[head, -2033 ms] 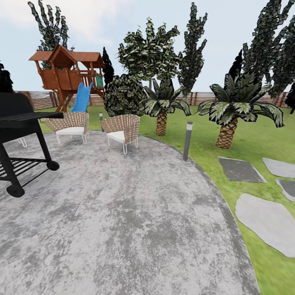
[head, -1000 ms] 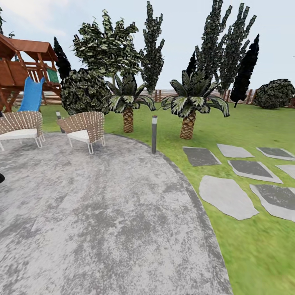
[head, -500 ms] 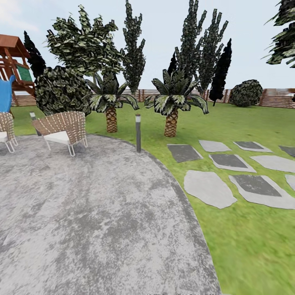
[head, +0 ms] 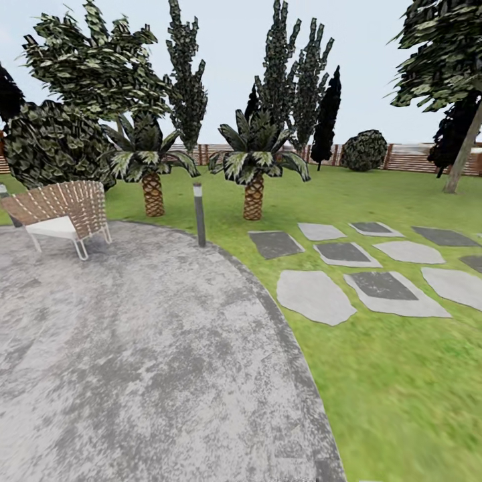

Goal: Pick up the pesticide atomizer in the garden and spray insectifuge to fully cover both potted plants in the garden.

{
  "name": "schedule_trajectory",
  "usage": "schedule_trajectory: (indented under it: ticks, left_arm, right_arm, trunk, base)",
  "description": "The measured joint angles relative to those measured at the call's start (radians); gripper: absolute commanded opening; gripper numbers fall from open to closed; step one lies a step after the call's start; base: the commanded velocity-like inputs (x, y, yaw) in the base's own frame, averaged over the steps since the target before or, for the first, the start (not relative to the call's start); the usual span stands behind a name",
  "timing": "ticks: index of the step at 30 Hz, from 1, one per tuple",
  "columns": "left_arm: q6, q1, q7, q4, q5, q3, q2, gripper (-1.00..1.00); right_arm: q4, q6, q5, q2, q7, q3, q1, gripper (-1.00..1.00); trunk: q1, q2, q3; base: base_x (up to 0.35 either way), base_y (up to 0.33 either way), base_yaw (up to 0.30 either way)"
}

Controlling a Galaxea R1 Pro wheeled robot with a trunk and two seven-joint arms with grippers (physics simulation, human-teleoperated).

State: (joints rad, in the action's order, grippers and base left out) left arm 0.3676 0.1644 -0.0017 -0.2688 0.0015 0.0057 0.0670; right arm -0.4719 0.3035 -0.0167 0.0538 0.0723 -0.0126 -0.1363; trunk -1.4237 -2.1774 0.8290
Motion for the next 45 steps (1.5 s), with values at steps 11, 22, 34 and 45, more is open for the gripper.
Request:
schedule_trajectory:
  ticks: [11, 22, 34, 45]
  left_arm:
    - [0.0, 0.0, 0.0, 0.0, 0.0, 0.0, 0.0, 1.0]
    - [0.0, 0.0, 0.0, 0.0, 0.0, 0.0, 0.0, 1.0]
    - [0.001, -0.001, 0.0, 0.0, 0.0, 0.0, 0.0, 1.0]
    - [0.001, 0.0, 0.0, 0.0, 0.0, 0.0, 0.0, 1.0]
  right_arm:
    - [0.0, 0.0, 0.0, 0.0, 0.0, 0.0, 0.0, 1.0]
    - [0.0, 0.0, 0.0, 0.0, 0.0, 0.0, 0.0, 1.0]
    - [0.0, 0.0, 0.0, 0.0, 0.0, 0.0, 0.0, 1.0]
    - [0.0, 0.0, 0.0, 0.0, 0.0, 0.0, 0.0, 1.0]
  trunk:
    - [-0.042, -0.077, 0.046]
    - [-0.084, -0.154, 0.094]
    - [-0.13, -0.238, 0.145]
    - [-0.169, -0.308, 0.19]
  base:
    - [0.0, 0.0, -0.234]
    - [0.0, 0.0, -0.224]
    - [0.0, 0.0, -0.224]
    - [0.0, 0.0, -0.223]
